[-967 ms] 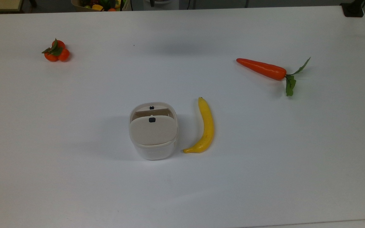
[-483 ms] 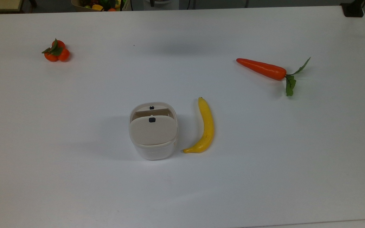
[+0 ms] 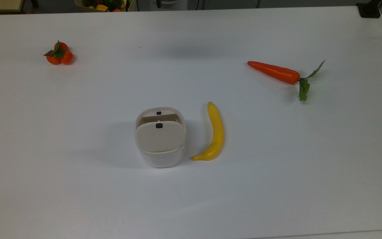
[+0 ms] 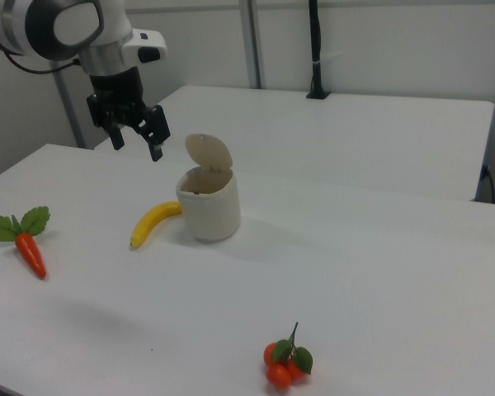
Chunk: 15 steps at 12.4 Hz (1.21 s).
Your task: Close garbage bin
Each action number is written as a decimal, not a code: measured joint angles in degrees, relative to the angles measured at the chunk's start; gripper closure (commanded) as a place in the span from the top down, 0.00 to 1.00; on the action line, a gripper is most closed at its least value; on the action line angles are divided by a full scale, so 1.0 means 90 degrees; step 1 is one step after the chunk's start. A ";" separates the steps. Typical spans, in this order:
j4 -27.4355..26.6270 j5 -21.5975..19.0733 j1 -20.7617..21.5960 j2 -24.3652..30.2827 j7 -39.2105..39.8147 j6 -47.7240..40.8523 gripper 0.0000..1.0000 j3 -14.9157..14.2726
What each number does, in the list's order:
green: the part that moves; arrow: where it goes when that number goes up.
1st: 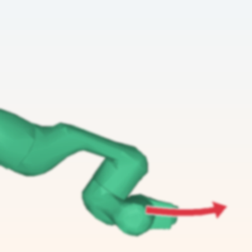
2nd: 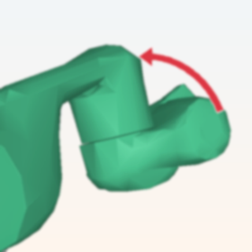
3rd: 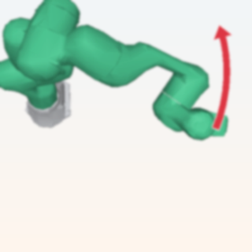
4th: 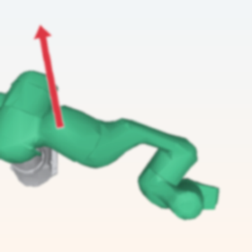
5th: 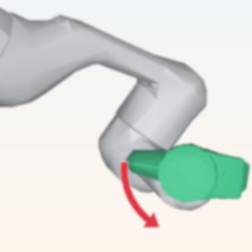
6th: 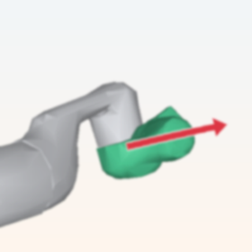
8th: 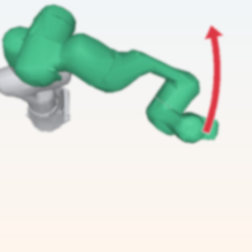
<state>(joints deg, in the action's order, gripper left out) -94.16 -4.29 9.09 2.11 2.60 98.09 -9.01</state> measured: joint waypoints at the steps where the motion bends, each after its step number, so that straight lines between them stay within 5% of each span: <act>1: 0.0000 0.0000 0.0000 -0.0004 0.0000 0.0066 0.67 0.0000; 8: 0.0000 0.0000 0.0001 -0.0011 0.0186 0.0169 0.10 0.0000; 15: -0.0001 -0.0020 0.0001 -0.0018 0.0336 0.0251 0.00 0.0000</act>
<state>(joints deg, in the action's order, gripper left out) -94.17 -4.47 9.09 1.95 5.63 100.35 -9.01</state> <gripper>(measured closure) 0.978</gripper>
